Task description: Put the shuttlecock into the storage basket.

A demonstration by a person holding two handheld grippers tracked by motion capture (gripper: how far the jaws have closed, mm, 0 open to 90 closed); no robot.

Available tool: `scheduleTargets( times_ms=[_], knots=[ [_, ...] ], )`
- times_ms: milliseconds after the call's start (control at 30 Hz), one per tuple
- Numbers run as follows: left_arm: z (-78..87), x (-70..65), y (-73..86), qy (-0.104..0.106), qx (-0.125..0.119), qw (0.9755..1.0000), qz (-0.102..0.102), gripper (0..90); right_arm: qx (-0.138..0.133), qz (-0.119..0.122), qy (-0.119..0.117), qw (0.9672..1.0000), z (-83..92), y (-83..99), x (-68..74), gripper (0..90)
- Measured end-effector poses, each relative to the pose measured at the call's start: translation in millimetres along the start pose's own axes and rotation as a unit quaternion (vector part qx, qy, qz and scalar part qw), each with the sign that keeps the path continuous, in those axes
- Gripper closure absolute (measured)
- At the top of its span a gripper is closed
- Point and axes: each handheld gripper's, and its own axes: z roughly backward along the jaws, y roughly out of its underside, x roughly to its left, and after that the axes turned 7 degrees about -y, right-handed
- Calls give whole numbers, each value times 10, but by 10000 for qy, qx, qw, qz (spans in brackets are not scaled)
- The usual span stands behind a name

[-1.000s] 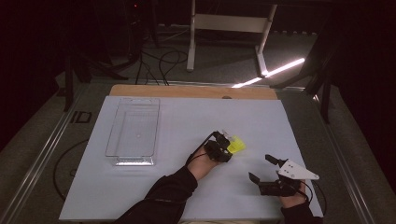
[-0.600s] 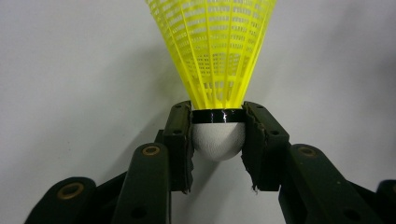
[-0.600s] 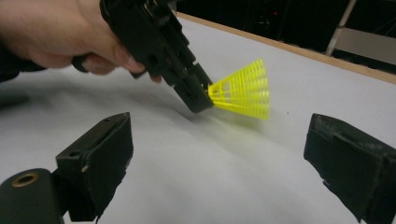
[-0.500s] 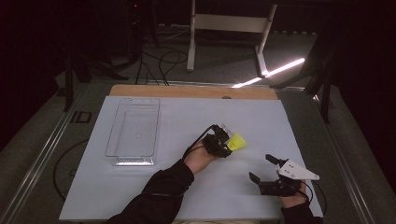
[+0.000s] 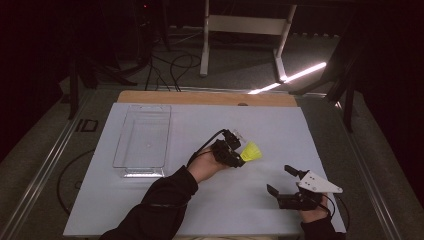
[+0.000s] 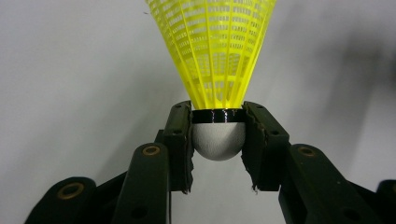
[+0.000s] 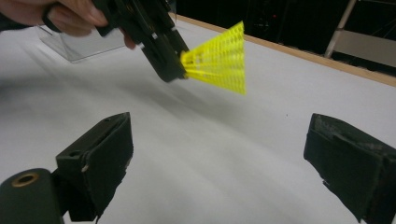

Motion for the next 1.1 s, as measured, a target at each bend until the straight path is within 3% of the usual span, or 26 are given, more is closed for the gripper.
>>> scheduleTargets(
  times_ms=[467,1100],
  knots=[
    [325,50,47,-11,207,9996,-206,657,-25,-4,11,10000,1,-3,0,83],
    [652,69,149,197,282,9985,-426,657,-20,-11,-18,10000,0,-2,-4,83]
  ],
)
